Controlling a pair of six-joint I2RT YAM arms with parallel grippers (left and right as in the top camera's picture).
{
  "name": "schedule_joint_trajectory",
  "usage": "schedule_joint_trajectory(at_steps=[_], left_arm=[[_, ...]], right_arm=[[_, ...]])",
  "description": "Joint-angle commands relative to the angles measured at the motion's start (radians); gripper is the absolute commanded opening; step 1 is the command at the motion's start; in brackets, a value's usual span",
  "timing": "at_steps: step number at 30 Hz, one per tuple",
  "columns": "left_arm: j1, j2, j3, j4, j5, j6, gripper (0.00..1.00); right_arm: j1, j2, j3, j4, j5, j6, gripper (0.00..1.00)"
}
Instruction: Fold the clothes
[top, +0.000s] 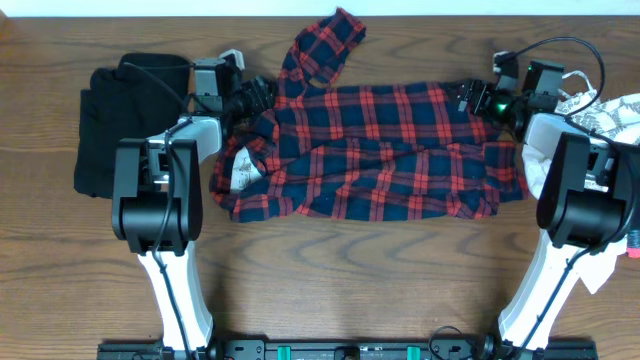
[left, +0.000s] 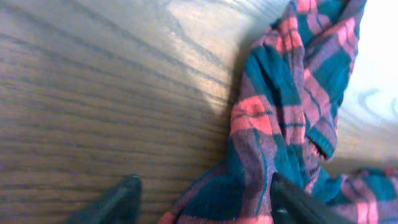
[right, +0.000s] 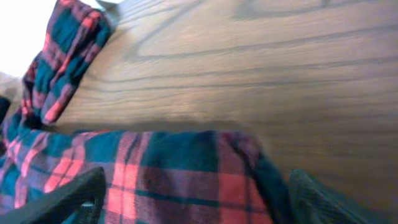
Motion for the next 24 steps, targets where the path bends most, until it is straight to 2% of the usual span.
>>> schedule_joint_trajectory(at_steps=[1, 4, 5, 7, 9, 10, 12, 13, 14, 16, 19, 22, 24], left_arm=[[-0.005, 0.038, -0.003, -0.011, 0.034, -0.005, 0.52], [-0.005, 0.038, -0.003, -0.012, 0.039, -0.005, 0.38], [-0.005, 0.038, -0.003, -0.012, 0.039, -0.005, 0.36], [-0.005, 0.038, -0.003, -0.011, 0.039, -0.005, 0.35], [-0.005, 0.038, -0.003, -0.012, 0.040, -0.005, 0.28], [-0.005, 0.037, -0.003, -0.012, 0.040, -0.005, 0.25], [-0.004, 0.037, -0.003, -0.011, 0.050, -0.005, 0.21], [-0.004, 0.036, -0.003, -0.010, 0.062, -0.005, 0.19], [-0.003, 0.035, -0.003, -0.008, 0.073, -0.007, 0.10], [-0.002, 0.027, -0.003, -0.005, 0.098, -0.008, 0.06], [-0.002, 0.002, -0.003, 0.003, 0.112, -0.008, 0.06], [0.000, -0.031, -0.003, 0.026, 0.122, -0.008, 0.06], [0.002, -0.059, -0.003, 0.026, 0.122, -0.008, 0.06]], right_arm=[[0.013, 0.081, -0.039, -0.023, 0.004, 0.083, 0.79], [0.013, 0.081, -0.039, -0.020, 0.005, 0.098, 0.59], [0.013, 0.081, -0.039, -0.021, 0.005, 0.099, 0.48], [0.012, 0.081, -0.039, -0.022, 0.005, 0.107, 0.33], [0.011, 0.081, -0.039, -0.021, 0.005, 0.118, 0.24], [0.008, 0.080, -0.039, -0.021, 0.004, 0.121, 0.16], [0.002, 0.079, -0.039, -0.022, 0.004, 0.129, 0.07], [-0.001, 0.075, -0.039, -0.022, 0.003, 0.133, 0.06], [-0.003, 0.072, -0.039, -0.022, 0.001, 0.140, 0.06], [-0.008, 0.055, -0.039, -0.022, 0.000, 0.143, 0.08], [-0.013, 0.017, -0.039, -0.022, 0.000, 0.143, 0.08], [-0.015, -0.037, -0.039, -0.026, -0.003, 0.143, 0.15], [-0.015, -0.064, -0.039, -0.031, -0.005, 0.144, 0.15]])
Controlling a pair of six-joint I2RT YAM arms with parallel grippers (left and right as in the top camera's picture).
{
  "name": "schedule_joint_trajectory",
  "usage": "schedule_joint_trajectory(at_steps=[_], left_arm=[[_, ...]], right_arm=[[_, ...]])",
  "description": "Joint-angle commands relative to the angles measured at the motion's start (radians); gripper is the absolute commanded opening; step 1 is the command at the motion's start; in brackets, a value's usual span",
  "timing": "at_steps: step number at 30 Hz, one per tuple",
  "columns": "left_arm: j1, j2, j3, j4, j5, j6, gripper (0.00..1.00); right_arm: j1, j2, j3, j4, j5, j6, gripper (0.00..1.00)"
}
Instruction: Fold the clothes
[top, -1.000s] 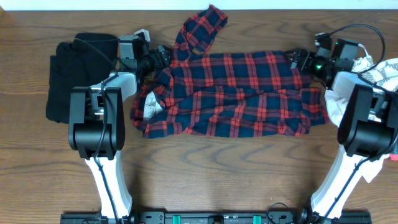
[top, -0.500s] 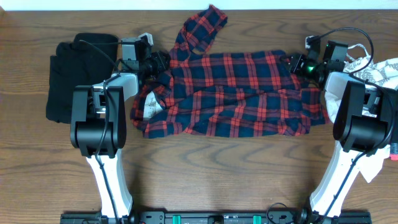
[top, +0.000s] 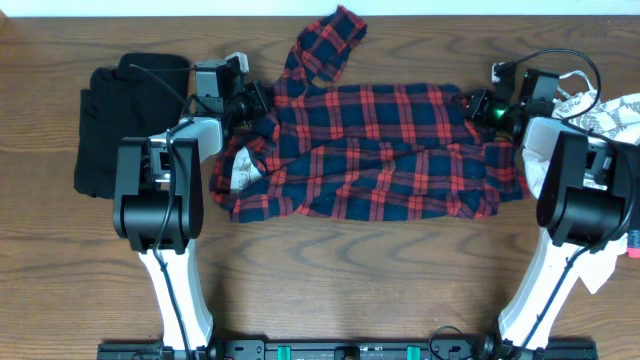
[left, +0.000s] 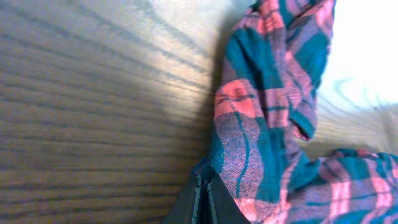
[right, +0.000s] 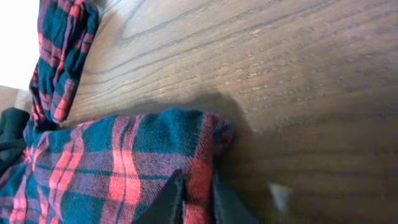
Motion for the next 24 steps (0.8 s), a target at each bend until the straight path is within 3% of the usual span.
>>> schedule_joint_trajectory(at_steps=[1, 10, 16, 24], left_arm=[[0.003, -0.078, -0.002, 0.006, 0.029, 0.002, 0.06], [0.010, -0.187, -0.002, -0.037, 0.056, -0.017, 0.06], [0.024, -0.277, -0.002, -0.209, 0.056, -0.015, 0.06], [0.075, -0.341, -0.002, -0.429, 0.056, 0.014, 0.06]], right_arm=[[-0.009, -0.077, -0.010, -0.013, 0.005, 0.011, 0.15], [-0.010, -0.180, -0.010, -0.105, -0.069, 0.011, 0.03], [-0.021, -0.250, -0.010, -0.234, -0.126, 0.005, 0.07], [-0.055, -0.350, -0.010, -0.436, 0.001, -0.153, 0.01]])
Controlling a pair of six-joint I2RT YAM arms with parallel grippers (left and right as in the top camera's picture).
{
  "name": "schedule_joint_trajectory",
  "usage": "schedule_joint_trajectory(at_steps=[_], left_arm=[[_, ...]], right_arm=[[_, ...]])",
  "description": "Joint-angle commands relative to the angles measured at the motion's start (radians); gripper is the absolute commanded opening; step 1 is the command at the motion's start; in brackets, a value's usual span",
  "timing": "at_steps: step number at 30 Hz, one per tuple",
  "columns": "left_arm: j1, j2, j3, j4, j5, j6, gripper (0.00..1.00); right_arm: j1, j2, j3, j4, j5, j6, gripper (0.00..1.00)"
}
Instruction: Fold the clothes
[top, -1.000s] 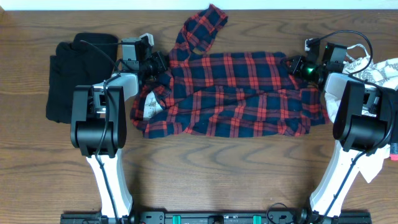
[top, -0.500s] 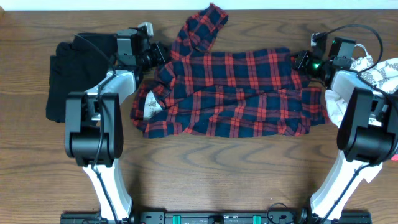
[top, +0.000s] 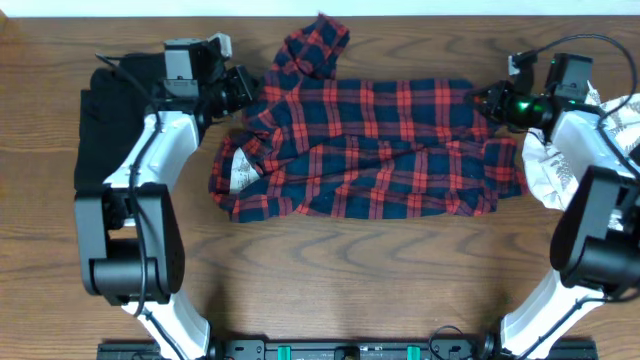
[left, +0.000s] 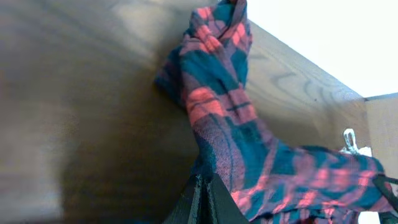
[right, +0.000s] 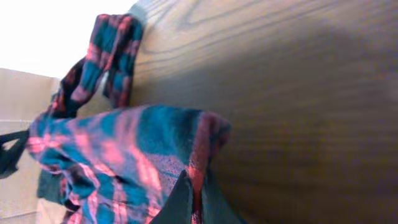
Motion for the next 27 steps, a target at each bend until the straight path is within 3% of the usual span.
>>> schedule_joint_trajectory(at_steps=[1, 9, 16, 23, 27], left_arm=[[0.037, -0.027, -0.001, -0.061, 0.000, 0.019, 0.06], [0.072, -0.027, -0.002, -0.216, -0.001, 0.101, 0.06], [0.072, -0.027, -0.002, -0.217, 0.000, 0.101, 0.06], [0.031, -0.027, -0.002, -0.104, -0.001, 0.101, 0.06], [-0.017, -0.027, -0.002, 0.044, -0.044, 0.101, 0.15]], right_arm=[[-0.028, -0.064, -0.004, -0.042, 0.050, -0.100, 0.02], [-0.093, -0.085, -0.004, -0.188, 0.097, -0.156, 0.02], [-0.089, -0.085, -0.004, -0.233, 0.097, -0.241, 0.06], [-0.077, -0.085, -0.004, -0.179, 0.105, -0.240, 0.08], [-0.061, -0.085, -0.004, -0.136, 0.116, -0.240, 0.08]])
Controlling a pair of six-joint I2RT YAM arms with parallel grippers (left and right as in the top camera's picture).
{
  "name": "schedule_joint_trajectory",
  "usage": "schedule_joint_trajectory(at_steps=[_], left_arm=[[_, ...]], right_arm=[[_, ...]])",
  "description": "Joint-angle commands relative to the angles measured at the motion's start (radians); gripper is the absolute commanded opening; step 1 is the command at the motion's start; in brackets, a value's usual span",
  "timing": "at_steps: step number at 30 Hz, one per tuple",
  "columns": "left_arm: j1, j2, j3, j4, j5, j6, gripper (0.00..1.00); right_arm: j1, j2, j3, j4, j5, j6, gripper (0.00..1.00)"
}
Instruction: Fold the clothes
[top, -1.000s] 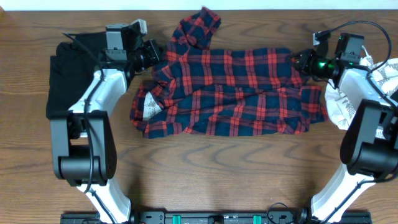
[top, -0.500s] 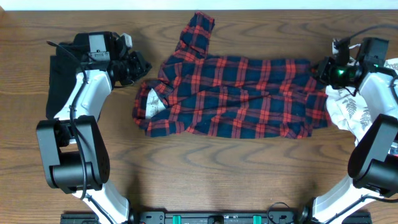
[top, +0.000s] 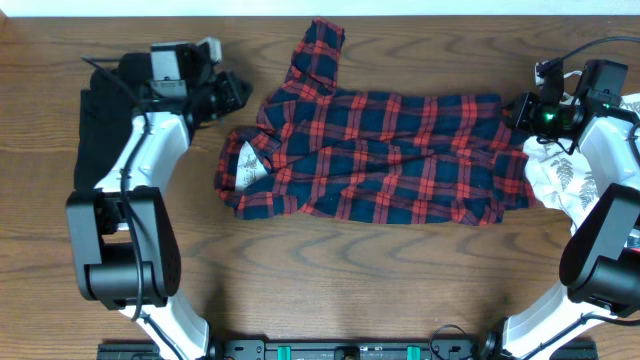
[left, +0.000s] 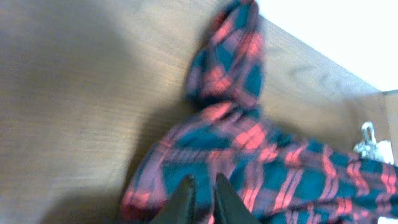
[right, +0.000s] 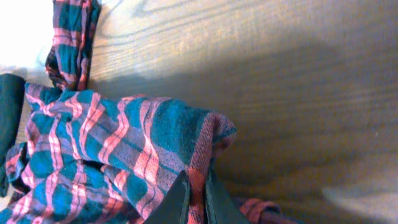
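Observation:
A red and blue plaid shirt (top: 380, 150) lies spread across the middle of the table, one sleeve (top: 318, 50) running up to the far edge. My left gripper (top: 238, 95) is at the shirt's upper left corner. In the left wrist view its fingers (left: 186, 190) stand a little apart over the plaid cloth (left: 249, 143), gripping nothing. My right gripper (top: 520, 108) is at the upper right corner. In its wrist view it (right: 196, 186) is shut on a bunched edge of the shirt (right: 112, 143).
A black garment (top: 95, 130) lies at the far left behind my left arm. A white patterned cloth (top: 570, 175) lies at the right edge under my right arm. Bare wood runs along the front of the table (top: 350, 290).
The shirt has shifted right and lies flatter and wider. My right gripper has moved right, still holding its corner. My left gripper's fingers, pinched on the cloth before, now stand slightly apart.
Both grippers were open at the shirt's two upper corners. Then each was shut on its corner. Then the corners were lifted and drawn apart. Now the shirt lies stretched out flat, the right corner still held and the left one released.

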Motion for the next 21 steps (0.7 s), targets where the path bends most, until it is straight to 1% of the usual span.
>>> schedule_joint_trajectory(at_steps=[1, 4, 7, 8, 9, 11, 12, 13, 14, 16, 17, 21], left_arm=[[-0.050, -0.016, 0.001, 0.074, -0.069, 0.020, 0.16], [-0.092, -0.010, 0.001, 0.121, -0.179, 0.020, 0.15], [-0.124, 0.016, 0.001, 0.142, -0.211, 0.020, 0.17], [-0.130, 0.027, 0.001, 0.144, -0.211, 0.020, 0.26], [-0.134, 0.040, 0.001, 0.147, -0.211, 0.020, 0.30], [-0.136, 0.070, 0.001, 0.151, -0.210, 0.020, 0.30], [-0.137, 0.087, 0.001, 0.156, -0.210, 0.020, 0.34], [-0.137, 0.103, 0.001, 0.163, -0.210, 0.020, 0.44], [-0.137, 0.119, 0.001, 0.175, -0.210, 0.020, 0.50], [-0.137, 0.146, 0.001, 0.199, -0.210, 0.020, 0.56], [-0.137, 0.157, 0.001, 0.213, -0.210, 0.020, 0.61], [-0.134, 0.181, 0.001, 0.264, -0.211, 0.020, 0.64]], right_arm=[[0.025, -0.019, -0.004, 0.029, 0.011, -0.021, 0.08], [0.046, -0.019, -0.004, 0.054, 0.017, -0.022, 0.08], [0.071, -0.019, -0.004, 0.074, 0.016, -0.033, 0.05], [0.076, -0.019, -0.004, 0.079, 0.016, -0.032, 0.05], [0.081, -0.019, -0.004, 0.085, 0.016, -0.032, 0.04], [0.083, -0.019, -0.004, 0.098, 0.017, -0.018, 0.04], [0.082, -0.019, -0.004, 0.105, 0.017, -0.005, 0.03], [0.080, -0.019, -0.004, 0.110, 0.017, 0.004, 0.03], [0.077, -0.019, -0.004, 0.115, 0.016, 0.006, 0.03], [0.074, -0.019, -0.004, 0.120, 0.017, 0.006, 0.03], [0.071, -0.019, -0.004, 0.121, 0.018, 0.005, 0.02], [0.061, -0.019, -0.004, 0.121, 0.021, 0.006, 0.02]])
